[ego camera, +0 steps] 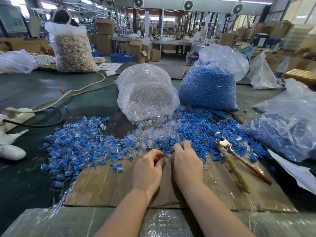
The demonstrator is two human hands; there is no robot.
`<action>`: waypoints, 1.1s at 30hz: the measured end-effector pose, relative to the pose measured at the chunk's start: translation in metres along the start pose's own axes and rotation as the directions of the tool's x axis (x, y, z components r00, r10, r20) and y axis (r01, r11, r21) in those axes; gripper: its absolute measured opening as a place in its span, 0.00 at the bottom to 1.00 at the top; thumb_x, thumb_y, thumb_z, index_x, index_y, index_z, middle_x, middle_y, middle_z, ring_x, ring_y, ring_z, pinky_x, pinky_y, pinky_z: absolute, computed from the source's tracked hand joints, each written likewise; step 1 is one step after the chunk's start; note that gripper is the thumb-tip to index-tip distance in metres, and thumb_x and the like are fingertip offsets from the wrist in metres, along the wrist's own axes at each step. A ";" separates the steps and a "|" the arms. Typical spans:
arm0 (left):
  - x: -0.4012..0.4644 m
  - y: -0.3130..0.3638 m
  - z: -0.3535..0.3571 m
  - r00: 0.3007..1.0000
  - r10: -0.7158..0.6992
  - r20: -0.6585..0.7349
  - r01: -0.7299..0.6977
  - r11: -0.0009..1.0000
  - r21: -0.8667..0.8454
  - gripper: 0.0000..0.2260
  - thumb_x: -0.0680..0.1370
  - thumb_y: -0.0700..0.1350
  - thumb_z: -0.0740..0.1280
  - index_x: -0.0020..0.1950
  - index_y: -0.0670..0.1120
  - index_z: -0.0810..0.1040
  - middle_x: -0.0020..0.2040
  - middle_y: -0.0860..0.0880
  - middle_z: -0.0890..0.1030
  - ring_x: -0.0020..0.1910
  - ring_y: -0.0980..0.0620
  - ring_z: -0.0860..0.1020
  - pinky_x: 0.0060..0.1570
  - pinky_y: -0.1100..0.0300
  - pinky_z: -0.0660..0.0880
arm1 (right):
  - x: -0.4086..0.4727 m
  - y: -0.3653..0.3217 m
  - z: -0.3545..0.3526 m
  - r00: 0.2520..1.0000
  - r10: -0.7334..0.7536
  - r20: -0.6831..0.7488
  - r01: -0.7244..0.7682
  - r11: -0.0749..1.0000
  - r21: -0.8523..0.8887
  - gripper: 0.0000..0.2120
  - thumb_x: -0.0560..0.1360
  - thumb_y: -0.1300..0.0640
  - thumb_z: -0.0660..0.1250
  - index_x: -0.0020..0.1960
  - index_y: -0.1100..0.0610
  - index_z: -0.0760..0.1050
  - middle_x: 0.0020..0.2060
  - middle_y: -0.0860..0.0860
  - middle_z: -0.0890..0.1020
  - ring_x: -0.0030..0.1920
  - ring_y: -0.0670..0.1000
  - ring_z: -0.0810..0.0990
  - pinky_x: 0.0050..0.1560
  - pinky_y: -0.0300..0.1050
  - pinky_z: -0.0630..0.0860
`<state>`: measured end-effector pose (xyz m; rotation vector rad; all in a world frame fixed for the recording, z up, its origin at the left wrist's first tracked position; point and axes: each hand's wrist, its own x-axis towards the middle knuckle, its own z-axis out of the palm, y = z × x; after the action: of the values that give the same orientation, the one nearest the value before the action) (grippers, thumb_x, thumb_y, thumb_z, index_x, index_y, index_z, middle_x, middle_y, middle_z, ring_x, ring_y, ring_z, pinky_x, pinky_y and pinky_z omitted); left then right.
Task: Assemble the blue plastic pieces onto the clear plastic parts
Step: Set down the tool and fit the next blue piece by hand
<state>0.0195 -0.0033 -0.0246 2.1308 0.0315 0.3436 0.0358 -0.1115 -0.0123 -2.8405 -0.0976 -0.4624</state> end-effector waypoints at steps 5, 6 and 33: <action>0.000 -0.001 -0.001 1.000 -0.018 0.001 0.018 0.999 -0.035 0.04 0.76 0.44 0.67 0.45 0.54 0.77 0.37 0.60 0.78 0.38 0.64 0.76 0.36 0.78 0.69 | -0.013 0.005 -0.003 0.987 0.001 -0.163 0.027 0.985 0.169 0.07 0.78 0.54 0.61 0.49 0.55 0.75 0.48 0.48 0.75 0.50 0.51 0.74 0.43 0.43 0.71; 0.000 0.000 -0.001 1.000 -0.023 -0.002 0.023 0.999 -0.038 0.04 0.76 0.44 0.67 0.46 0.54 0.78 0.37 0.60 0.78 0.38 0.64 0.76 0.36 0.78 0.69 | -0.015 0.006 -0.003 0.987 0.011 -0.163 0.023 0.978 0.209 0.07 0.78 0.53 0.61 0.48 0.55 0.76 0.46 0.48 0.76 0.49 0.51 0.75 0.43 0.43 0.70; -0.001 0.000 -0.003 0.995 0.046 0.085 -0.038 0.995 -0.096 0.09 0.77 0.42 0.65 0.46 0.57 0.75 0.40 0.60 0.79 0.41 0.67 0.77 0.41 0.73 0.73 | -0.023 0.011 0.002 0.998 -0.008 -0.058 0.027 0.937 0.348 0.09 0.77 0.50 0.62 0.48 0.53 0.77 0.45 0.46 0.79 0.48 0.47 0.75 0.48 0.40 0.69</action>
<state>0.0181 -0.0003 -0.0233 2.0529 -0.0785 0.2715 0.0160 -0.1219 -0.0245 -2.4788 -0.1757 -0.4746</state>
